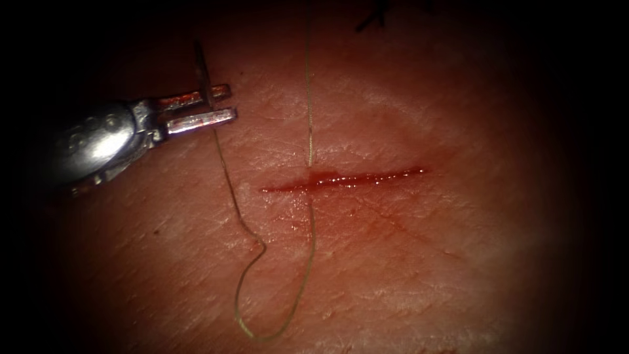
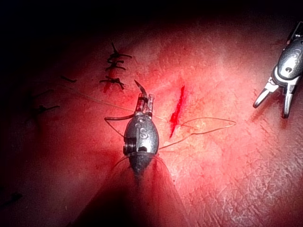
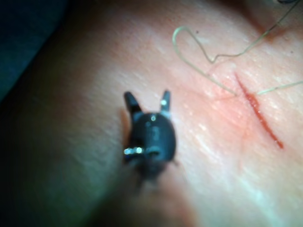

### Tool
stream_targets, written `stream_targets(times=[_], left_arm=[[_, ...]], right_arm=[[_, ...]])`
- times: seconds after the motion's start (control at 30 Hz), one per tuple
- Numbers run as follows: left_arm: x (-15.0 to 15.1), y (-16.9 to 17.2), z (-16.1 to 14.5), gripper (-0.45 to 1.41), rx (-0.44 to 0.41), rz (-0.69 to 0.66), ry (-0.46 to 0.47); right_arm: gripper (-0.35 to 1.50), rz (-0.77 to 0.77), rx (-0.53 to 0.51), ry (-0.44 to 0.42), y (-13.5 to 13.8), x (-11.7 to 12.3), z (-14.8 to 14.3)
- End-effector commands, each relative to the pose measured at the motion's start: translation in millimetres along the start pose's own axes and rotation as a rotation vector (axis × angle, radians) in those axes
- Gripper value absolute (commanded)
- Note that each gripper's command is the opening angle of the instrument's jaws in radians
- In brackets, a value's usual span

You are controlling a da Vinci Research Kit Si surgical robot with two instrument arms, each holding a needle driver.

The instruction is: Wound Closure

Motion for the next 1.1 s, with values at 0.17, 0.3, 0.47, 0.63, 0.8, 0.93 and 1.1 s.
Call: stream_targets(times=[0.17,0.3,0.47,0.63,0.8,0.93,1.1], left_arm=[[-1.3,-3.1,-4.2,-0.45,0.066,-0.013,-0.033],[-1.2,-3.7,-5.4,-0.45,0.094,-0.019,-0.041],[-0.7,-3.4,-5.2,-0.45,0.095,-0.029,-0.035],[-0.5,-2.9,-4.4,-0.45,0.086,-0.028,-0.026],[-0.6,-2.5,-3.6,-0.45,0.08,-0.025,-0.019],[-0.7,-2.2,-3.4,-0.45,0.078,-0.024,-0.016],[-0.9,-1.9,-3.0,-0.45,0.074,-0.021,-0.012]], right_arm=[[1.28,-0.055,-0.029,0.009,2.8,-1.8,0.7],[1.26,-0.077,-0.084,-0.012,5.1,-2.7,1.6],[1.21,-0.127,-0.163,-0.049,9.9,-4.7,4.8],[1.18,-0.142,-0.186,-0.056,11.9,-6.5,7.4],[1.18,-0.155,-0.2,-0.076,13.5,-8.7,10.4],[1.18,-0.159,-0.214,-0.08,14.3,-9.5,11.6],[1.08,-0.153,-0.219,-0.078,14.9,-9.1,12.6]])
